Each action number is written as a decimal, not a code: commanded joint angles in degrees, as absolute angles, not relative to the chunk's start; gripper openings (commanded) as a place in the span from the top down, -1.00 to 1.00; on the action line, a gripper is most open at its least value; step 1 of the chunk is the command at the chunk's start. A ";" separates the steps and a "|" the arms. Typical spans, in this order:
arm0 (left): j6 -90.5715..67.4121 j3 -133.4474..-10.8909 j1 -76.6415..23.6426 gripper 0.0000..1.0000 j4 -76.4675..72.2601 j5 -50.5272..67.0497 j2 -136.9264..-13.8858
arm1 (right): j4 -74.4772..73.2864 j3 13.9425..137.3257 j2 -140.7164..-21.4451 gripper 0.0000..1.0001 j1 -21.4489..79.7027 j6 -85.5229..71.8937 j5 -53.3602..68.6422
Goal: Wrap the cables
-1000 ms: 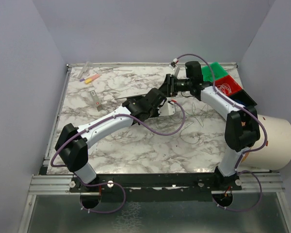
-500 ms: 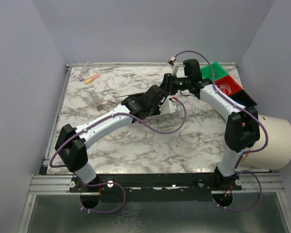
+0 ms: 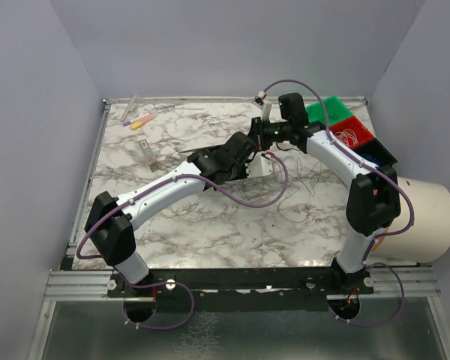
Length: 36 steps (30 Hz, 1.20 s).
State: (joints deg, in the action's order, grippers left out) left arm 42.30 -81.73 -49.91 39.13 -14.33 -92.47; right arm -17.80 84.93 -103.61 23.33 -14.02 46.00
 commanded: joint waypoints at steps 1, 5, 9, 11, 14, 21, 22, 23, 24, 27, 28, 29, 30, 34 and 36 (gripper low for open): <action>42.56 -83.94 -50.19 1.00 38.41 -14.24 -90.97 | -21.17 84.57 -104.57 0.94 24.54 -10.51 45.57; 42.54 -83.97 -50.14 1.00 38.41 -14.24 -90.98 | -22.78 84.40 -104.37 0.99 25.08 -9.09 46.22; 42.45 -84.22 -50.02 1.00 38.54 -13.83 -90.98 | -25.12 84.46 -103.86 0.99 25.96 -6.55 46.10; 42.37 -84.45 -49.84 1.00 38.67 -13.43 -90.99 | -25.81 84.12 -103.52 0.99 26.30 -5.35 45.57; 42.25 -84.79 -49.52 1.00 38.84 -12.87 -90.90 | -26.46 83.41 -103.12 0.99 26.41 -4.44 45.23; 42.01 -84.82 -49.26 1.00 39.19 -12.01 -90.76 | -26.36 82.66 -101.59 0.98 26.85 -2.37 40.90; 42.09 -84.81 -49.30 1.00 39.29 -11.85 -90.73 | -25.84 83.01 -101.34 0.95 26.86 -2.30 39.63; 42.02 -84.86 -49.28 1.00 39.33 -11.72 -90.77 | -25.22 83.38 -100.89 0.91 26.83 -2.32 38.13; 42.02 -84.90 -49.26 1.00 39.40 -11.58 -90.74 | -24.14 83.62 -100.37 0.88 26.85 -2.64 36.97; 42.04 -85.07 -49.31 1.00 39.79 -11.21 -90.67 | -20.73 84.38 -99.10 0.84 26.82 -4.58 35.81; 42.17 -85.08 -49.31 1.00 39.95 -11.17 -90.60 | -20.47 85.23 -98.98 0.84 26.81 -5.13 36.07; 42.14 -85.08 -49.31 1.00 40.08 -11.09 -90.49 | -20.13 85.98 -98.97 0.84 26.78 -5.65 36.69; 42.14 -85.12 -49.31 1.00 40.16 -11.01 -90.47 | -19.70 86.60 -98.90 0.84 26.79 -6.16 37.38; 42.06 -85.01 -49.35 1.00 40.42 -10.48 -90.14 | -18.61 87.92 -98.91 0.85 26.81 -8.71 41.76; 42.01 -84.84 -49.31 1.00 40.47 -10.29 -90.00 | -19.82 88.69 -99.60 0.86 26.81 -9.12 44.75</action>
